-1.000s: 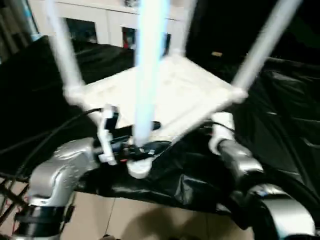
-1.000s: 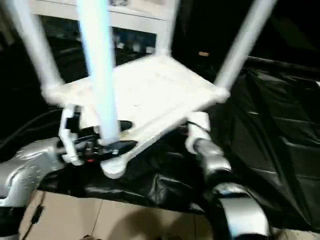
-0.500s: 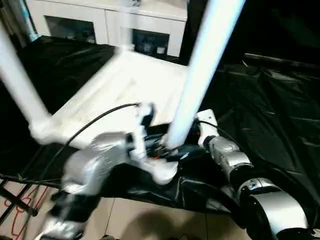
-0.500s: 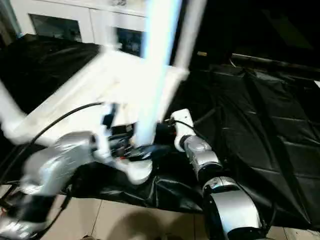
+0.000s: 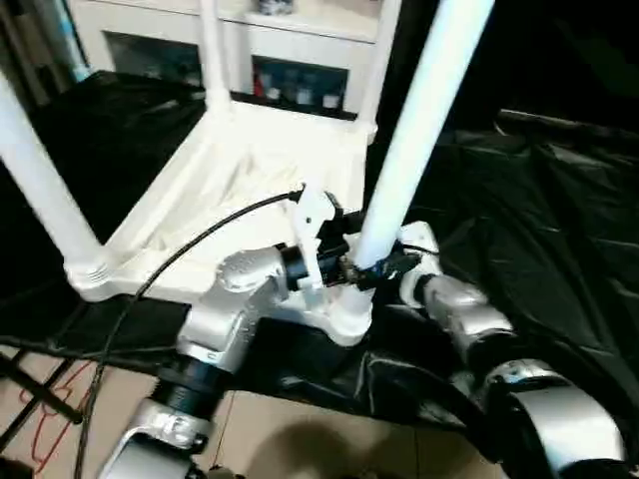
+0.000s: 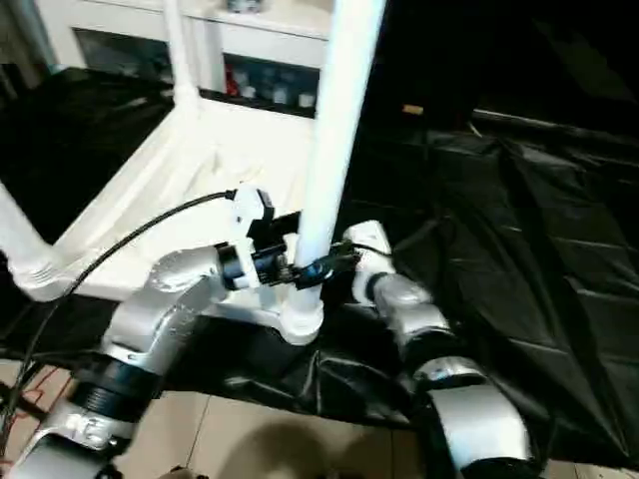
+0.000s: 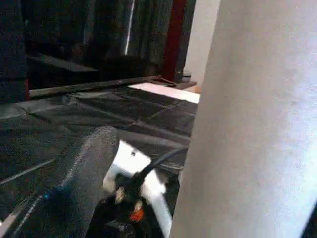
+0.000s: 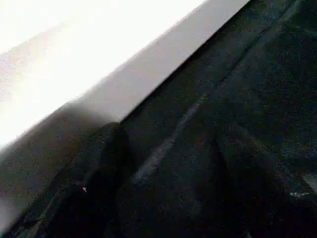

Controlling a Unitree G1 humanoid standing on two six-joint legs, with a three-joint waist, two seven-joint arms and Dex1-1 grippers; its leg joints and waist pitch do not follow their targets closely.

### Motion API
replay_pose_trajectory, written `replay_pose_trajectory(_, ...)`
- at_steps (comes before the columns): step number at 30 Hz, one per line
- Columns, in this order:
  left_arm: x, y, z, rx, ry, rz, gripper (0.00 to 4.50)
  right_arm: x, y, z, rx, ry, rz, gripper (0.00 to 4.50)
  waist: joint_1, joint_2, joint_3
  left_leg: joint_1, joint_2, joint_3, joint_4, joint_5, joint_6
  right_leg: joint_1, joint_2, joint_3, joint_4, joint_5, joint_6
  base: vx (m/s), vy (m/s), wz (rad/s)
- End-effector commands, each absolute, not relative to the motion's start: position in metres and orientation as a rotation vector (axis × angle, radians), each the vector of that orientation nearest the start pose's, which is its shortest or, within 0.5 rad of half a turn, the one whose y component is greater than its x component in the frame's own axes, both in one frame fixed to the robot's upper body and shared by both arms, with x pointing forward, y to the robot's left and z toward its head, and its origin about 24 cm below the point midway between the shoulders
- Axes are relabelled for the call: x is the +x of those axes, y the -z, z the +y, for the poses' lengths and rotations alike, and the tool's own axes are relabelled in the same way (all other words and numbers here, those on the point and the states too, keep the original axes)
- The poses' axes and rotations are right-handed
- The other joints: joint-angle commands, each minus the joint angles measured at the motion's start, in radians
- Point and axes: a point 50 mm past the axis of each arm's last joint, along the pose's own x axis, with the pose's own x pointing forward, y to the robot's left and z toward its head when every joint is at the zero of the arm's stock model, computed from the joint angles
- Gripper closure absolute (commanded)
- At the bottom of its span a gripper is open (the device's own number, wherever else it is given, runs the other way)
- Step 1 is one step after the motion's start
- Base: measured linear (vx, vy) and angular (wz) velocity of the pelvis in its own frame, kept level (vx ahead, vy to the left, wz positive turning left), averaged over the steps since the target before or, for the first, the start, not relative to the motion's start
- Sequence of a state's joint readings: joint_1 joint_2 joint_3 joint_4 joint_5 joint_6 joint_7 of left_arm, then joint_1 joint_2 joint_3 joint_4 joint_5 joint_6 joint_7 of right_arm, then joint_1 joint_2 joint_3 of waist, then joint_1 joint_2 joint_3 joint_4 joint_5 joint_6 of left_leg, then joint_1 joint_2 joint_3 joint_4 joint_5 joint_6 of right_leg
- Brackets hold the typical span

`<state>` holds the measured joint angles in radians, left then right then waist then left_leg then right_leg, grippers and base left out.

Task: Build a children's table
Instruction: Rotate table base

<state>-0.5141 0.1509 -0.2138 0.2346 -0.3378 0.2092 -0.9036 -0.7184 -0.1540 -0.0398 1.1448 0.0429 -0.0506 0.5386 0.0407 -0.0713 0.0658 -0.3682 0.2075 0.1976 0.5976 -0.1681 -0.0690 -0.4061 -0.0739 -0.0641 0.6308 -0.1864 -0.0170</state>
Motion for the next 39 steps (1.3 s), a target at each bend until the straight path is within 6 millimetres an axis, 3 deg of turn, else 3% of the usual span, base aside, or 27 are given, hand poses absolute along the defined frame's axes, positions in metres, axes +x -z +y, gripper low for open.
replay_pose_trajectory(1,0.309,-0.106,0.07,-0.034,1.227,0.014,0.05,0.35,-0.015,-0.152,-0.014,-0.536,0.377,1.14,0.008,0.011,-0.073,0.012,0.027,-0.014,-0.068,-0.258,0.007,0.05,-0.061,0.047,-0.078,-0.205,-0.212,0.0,0.0,0.0)
replay_pose_trajectory(4,0.305,-0.093,0.089,0.059,1.358,0.108,0.05,0.348,-0.025,-0.171,-0.062,-0.634,0.343,1.14,0.01,0.009,-0.071,0.011,0.024,-0.014,-0.068,-0.263,0.014,0.049,-0.062,0.047,-0.085,-0.253,-0.196,0.0,0.0,0.0)
replay_pose_trajectory(7,0.306,-0.084,0.101,0.172,1.391,0.179,0.05,0.344,-0.032,-0.179,-0.106,-0.719,0.324,1.14,0.012,0.011,-0.071,0.014,0.027,-0.015,-0.07,-0.256,0.016,0.047,-0.059,0.048,-0.083,-0.232,-0.196,0.0,0.0,0.0)
replay_pose_trajectory(14,0.312,-0.08,0.121,0.292,1.437,0.248,0.43,0.33,-0.048,-0.196,-0.212,-0.935,0.331,1.14,0.036,0.013,-0.073,0.016,0.03,-0.009,-0.067,-0.215,0.026,0.05,-0.058,0.047,-0.073,-0.141,-0.232,0.0,0.0,0.0)
replay_pose_trajectory(17,0.315,-0.07,0.132,0.452,1.462,0.333,0.74,0.319,-0.058,-0.198,-0.243,-1.066,0.356,1.14,0.053,0.012,-0.069,0.017,0.031,-0.011,-0.07,-0.247,0.028,0.051,-0.06,0.048,-0.082,-0.21,-0.195,0.0,0.0,0.0)
replay_pose_trajectory(20,0.316,-0.069,0.133,0.462,1.469,0.346,0.85,0.316,-0.061,-0.198,-0.237,-1.099,0.357,1.14,0.056,0.014,-0.071,0.019,0.032,-0.012,-0.07,-0.249,0.014,0.048,-0.064,0.047,-0.081,-0.23,-0.194,0.0,0.0,0.0)
replay_pose_trajectory(21,0.316,-0.068,0.134,0.467,1.477,0.352,1.12,0.314,-0.063,-0.198,-0.23,-1.123,0.36,1.14,0.056,0.013,-0.071,0.018,0.033,-0.013,-0.07,-0.258,0.009,0.048,-0.066,0.047,-0.081,-0.236,-0.2,0.0,0.0,0.0)
replay_pose_trajectory(26,0.321,-0.069,0.136,0.53,1.488,0.371,1.25,0.306,-0.067,-0.199,-0.246,-1.187,0.396,1.14,0.064,0.011,-0.071,0.018,0.032,-0.013,-0.069,-0.254,0.013,0.048,-0.066,0.046,-0.083,-0.227,-0.206,0.0,0.0,0.0)
replay_pose_trajectory(27,0.323,-0.068,0.137,0.552,1.491,0.378,1.55,0.304,-0.067,-0.2,-0.248,-1.195,0.404,1.14,0.065,0.011,-0.071,0.017,0.033,-0.014,-0.07,-0.251,0.011,0.048,-0.068,0.047,-0.082,-0.228,-0.204,0.0,0.0,0.0)
replay_pose_trajectory(30,0.326,-0.066,0.138,0.588,1.505,0.392,1.62,0.3,-0.068,-0.199,-0.25,-1.211,0.42,1.14,0.071,0.011,-0.071,0.019,0.031,-0.014,-0.069,-0.25,0.011,0.047,-0.069,0.047,-0.085,-0.236,-0.194,0.0,0.0,0.0)
replay_pose_trajectory(31,0.327,-0.066,0.138,0.592,1.51,0.394,1.92,0.299,-0.068,-0.199,-0.25,-1.213,0.423,1.14,0.074,0.01,-0.073,0.018,0.032,-0.015,-0.069,-0.246,0.01,0.049,-0.071,0.047,-0.082,-0.23,-0.195,0.0,0.0,0.0)
replay_pose_trajectory(35,0.331,-0.067,0.137,0.611,1.526,0.409,2.2,0.295,-0.069,-0.198,-0.248,-1.234,0.43,1.14,0.077,0.018,-0.073,0.019,0.033,-0.016,-0.069,-0.251,0.004,0.049,-0.071,0.046,-0.082,-0.208,-0.205,0.0,0.0,0.0)
replay_pose_trajectory(37,0.332,-0.067,0.137,0.616,1.529,0.418,2.43,0.293,-0.07,-0.198,-0.244,-1.241,0.432,1.14,0.076,0.015,-0.072,0.018,0.032,-0.016,-0.07,-0.26,0.004,0.051,-0.07,0.045,-0.083,-0.217,-0.204,0.0,0.0,0.0)
replay_pose_trajectory(38,0.333,-0.067,0.138,0.624,1.535,0.434,2.51,0.292,-0.07,-0.198,-0.239,-1.249,0.434,1.14,0.078,0.02,-0.072,0.02,0.032,-0.016,-0.07,-0.265,0.005,0.05,-0.07,0.046,-0.085,-0.222,-0.202,0.0,0.0,0.0)
replay_pose_trajectory(39,0.333,-0.067,0.138,0.624,1.535,0.434,2.51,0.292,-0.07,-0.198,-0.239,-1.249,0.434,1.14,0.077,0.018,-0.072,0.018,0.032,-0.016,-0.07,-0.267,0.004,0.05,-0.07,0.046,-0.085,-0.222,-0.203,0.0,0.0,0.0)
